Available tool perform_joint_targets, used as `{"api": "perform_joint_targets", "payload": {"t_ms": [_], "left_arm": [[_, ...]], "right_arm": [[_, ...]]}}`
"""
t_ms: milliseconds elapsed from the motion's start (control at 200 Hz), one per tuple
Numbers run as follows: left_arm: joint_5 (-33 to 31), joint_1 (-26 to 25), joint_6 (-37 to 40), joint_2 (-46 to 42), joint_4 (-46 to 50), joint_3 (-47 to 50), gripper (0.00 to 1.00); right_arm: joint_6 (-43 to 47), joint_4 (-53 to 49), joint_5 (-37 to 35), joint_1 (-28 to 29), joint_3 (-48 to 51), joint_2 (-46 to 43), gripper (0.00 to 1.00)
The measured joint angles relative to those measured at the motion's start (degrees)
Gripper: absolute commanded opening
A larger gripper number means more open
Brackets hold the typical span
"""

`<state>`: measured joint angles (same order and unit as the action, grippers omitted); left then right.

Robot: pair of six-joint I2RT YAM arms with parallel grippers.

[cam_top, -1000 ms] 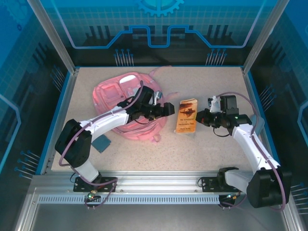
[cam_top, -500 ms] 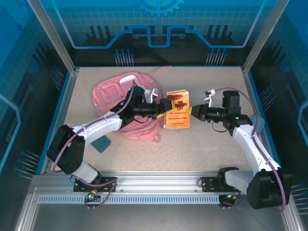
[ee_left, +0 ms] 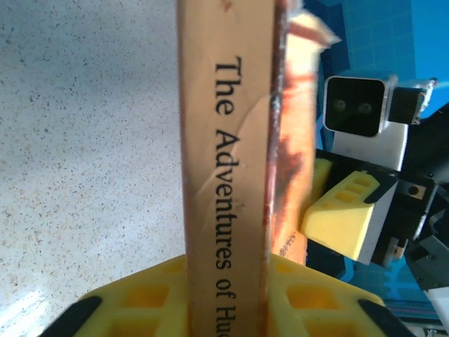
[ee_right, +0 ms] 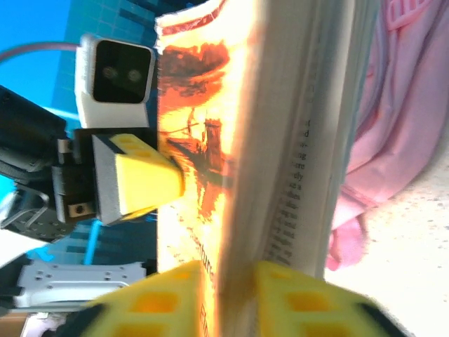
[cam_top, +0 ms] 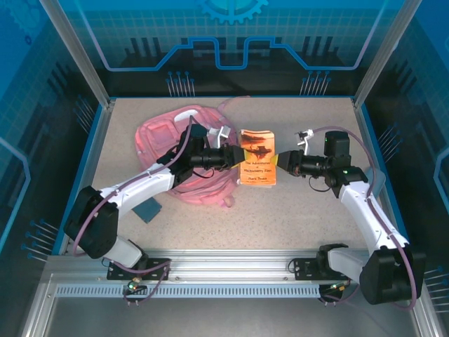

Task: Pack the student bag
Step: Pass the book.

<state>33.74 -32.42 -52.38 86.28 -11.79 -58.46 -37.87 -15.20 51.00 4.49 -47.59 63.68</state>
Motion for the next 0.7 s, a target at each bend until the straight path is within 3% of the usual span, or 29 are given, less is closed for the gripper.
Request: {"api": "perform_joint_targets", "payload": {"t_ms": [165,245,495,700], "left_arm": [[-3.0,1.8,-0.1,-1.5,1.0,1.7,0.12],[-5.8,3.6,-0.4,-4.1,0.8,4.6,0.12],[-17.5,8.7,-4.9,-13.5,-0.7,14.7,0.14],[-22.4,9.9,-9.0,-17.0,-4.6,18.7,0.16]], "right_arm": [[-1.3,1.8,-3.8,0.0,3.4,0.1,0.83],[-4.2,4.9,-5.2,0.3,7.0,0.1,0.93],[-18.7,20.0,-11.1,8.9,12.2,3.1,1.00],[-33.0,38.5,-15.0,17.0,13.0,10.8,1.00]]}}
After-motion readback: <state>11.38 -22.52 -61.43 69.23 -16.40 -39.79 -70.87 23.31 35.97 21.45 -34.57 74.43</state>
